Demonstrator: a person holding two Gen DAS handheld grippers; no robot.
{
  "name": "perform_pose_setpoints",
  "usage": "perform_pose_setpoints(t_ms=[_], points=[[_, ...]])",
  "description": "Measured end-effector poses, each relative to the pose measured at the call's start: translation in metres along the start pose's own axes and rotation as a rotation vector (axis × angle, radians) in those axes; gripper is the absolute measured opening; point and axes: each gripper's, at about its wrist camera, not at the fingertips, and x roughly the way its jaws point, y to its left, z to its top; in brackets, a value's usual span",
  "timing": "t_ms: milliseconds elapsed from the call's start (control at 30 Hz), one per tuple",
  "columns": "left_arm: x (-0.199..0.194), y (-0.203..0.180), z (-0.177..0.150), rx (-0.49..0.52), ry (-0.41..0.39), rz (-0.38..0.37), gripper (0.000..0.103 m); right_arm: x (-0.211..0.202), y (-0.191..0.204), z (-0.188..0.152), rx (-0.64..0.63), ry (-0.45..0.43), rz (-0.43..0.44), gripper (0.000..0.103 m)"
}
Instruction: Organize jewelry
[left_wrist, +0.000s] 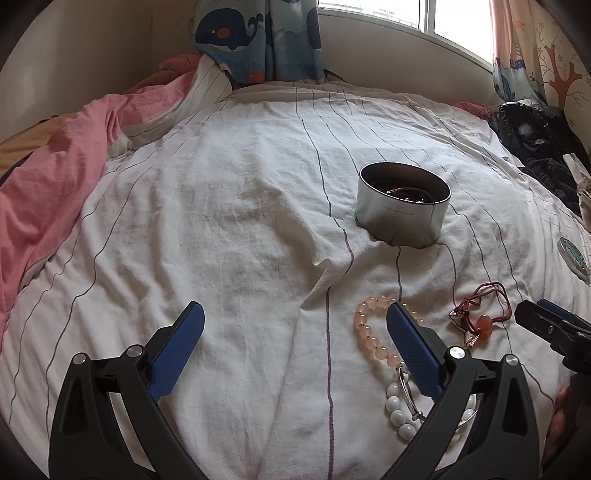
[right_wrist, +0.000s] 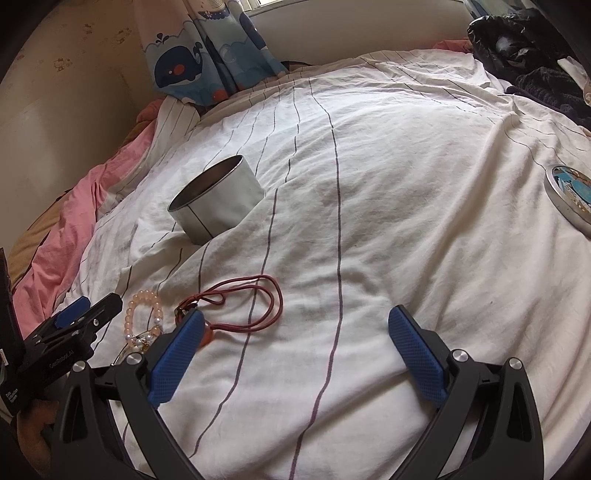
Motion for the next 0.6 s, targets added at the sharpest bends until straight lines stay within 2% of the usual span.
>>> perform_pose_setpoints(t_ms=[600], points=[[0.0075, -0.0036, 0.0000, 0.011, 0.028, 0.009, 0.095, 0.0006, 0.0010, -0.0011, -0.001, -0.001, -0.001, 0.096]])
